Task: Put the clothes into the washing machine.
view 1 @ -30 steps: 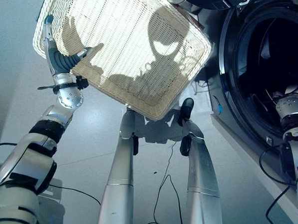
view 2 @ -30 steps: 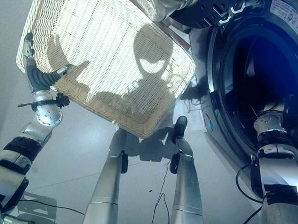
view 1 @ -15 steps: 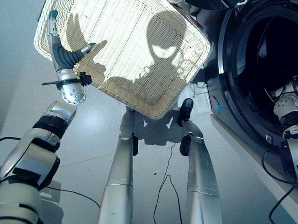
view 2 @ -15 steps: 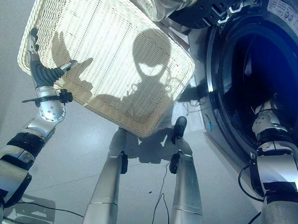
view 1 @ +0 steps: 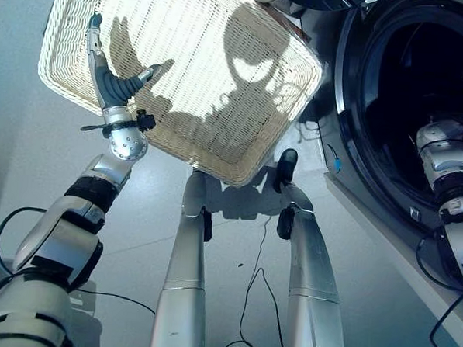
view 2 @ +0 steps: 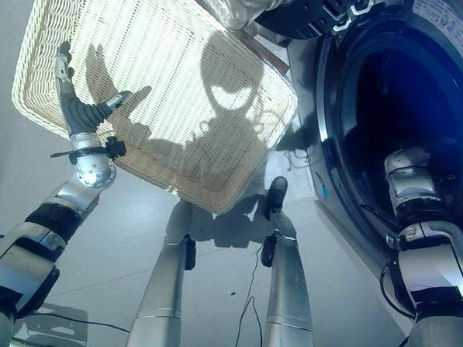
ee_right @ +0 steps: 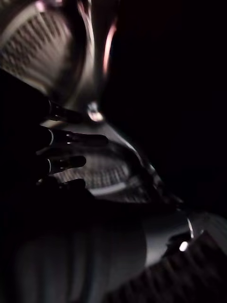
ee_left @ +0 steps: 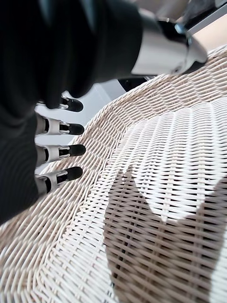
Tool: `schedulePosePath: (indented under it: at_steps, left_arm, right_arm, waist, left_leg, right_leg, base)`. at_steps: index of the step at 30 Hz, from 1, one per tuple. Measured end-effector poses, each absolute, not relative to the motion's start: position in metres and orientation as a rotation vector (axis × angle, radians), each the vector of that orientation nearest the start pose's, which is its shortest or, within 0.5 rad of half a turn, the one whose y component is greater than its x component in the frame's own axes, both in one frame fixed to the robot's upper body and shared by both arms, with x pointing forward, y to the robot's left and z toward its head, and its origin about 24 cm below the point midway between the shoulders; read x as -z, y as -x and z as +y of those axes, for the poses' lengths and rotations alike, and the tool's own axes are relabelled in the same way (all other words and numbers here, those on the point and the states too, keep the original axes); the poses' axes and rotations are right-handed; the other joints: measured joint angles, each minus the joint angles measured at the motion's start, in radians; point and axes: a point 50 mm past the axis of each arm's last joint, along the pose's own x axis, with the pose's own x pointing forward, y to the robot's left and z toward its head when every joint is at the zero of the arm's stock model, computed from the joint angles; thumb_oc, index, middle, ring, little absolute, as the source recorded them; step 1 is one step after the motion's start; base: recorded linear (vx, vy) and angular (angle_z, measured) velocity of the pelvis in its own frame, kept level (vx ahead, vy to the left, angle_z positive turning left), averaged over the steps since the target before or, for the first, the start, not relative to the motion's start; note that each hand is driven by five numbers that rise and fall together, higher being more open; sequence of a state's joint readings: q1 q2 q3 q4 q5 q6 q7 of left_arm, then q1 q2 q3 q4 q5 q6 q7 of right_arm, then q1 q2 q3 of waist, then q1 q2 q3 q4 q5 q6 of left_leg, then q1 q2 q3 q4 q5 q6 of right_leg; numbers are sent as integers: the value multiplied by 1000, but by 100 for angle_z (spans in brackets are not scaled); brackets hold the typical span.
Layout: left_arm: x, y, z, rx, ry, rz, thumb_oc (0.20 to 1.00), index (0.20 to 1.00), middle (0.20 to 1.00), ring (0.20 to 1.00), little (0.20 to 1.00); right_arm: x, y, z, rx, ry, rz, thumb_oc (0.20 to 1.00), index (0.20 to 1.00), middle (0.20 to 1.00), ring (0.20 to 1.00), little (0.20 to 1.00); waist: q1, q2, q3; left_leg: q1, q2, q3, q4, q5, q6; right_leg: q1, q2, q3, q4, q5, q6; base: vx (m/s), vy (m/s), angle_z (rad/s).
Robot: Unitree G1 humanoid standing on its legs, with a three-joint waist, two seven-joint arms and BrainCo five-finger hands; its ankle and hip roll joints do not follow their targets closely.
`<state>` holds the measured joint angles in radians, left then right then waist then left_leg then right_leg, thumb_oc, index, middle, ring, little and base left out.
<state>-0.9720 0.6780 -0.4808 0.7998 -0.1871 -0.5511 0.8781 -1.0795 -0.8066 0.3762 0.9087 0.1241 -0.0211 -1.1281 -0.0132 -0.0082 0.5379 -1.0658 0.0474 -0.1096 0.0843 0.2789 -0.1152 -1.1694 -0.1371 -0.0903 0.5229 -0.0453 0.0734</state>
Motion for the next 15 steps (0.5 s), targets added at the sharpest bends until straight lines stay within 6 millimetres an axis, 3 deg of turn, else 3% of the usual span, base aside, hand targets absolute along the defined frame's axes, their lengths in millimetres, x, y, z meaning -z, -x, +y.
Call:
schedulePosePath:
  at_steps: [8, 15]
  left_arm:
    - [-240, -364, 224, -611, -344, -854, 1000, 1000, 1000, 1000, 1000]
    - [-240, -364, 224, -628, -324, -861, 1000, 1000, 1000, 1000, 1000]
  right_arm:
    - [-258, -354, -292, 1173, 897, -615, 1000, 1000, 1000, 1000, 1000]
    - [-252, -354, -282, 1103, 983, -661, 1000, 1000, 1000, 1000, 1000]
  waist:
    - [-4, 0, 0]
    - [-8, 0, 0]
  left_leg:
    - [-3, 0, 5, -3, -1, -6]
    - [-3, 0, 5, -4, -3, -9]
  right_leg:
    - [-13, -1, 3, 15, -16, -10]
    - [-16, -2, 3, 24, -24, -3]
  base:
    - [-2, 9, 0]
    - [0, 0, 0]
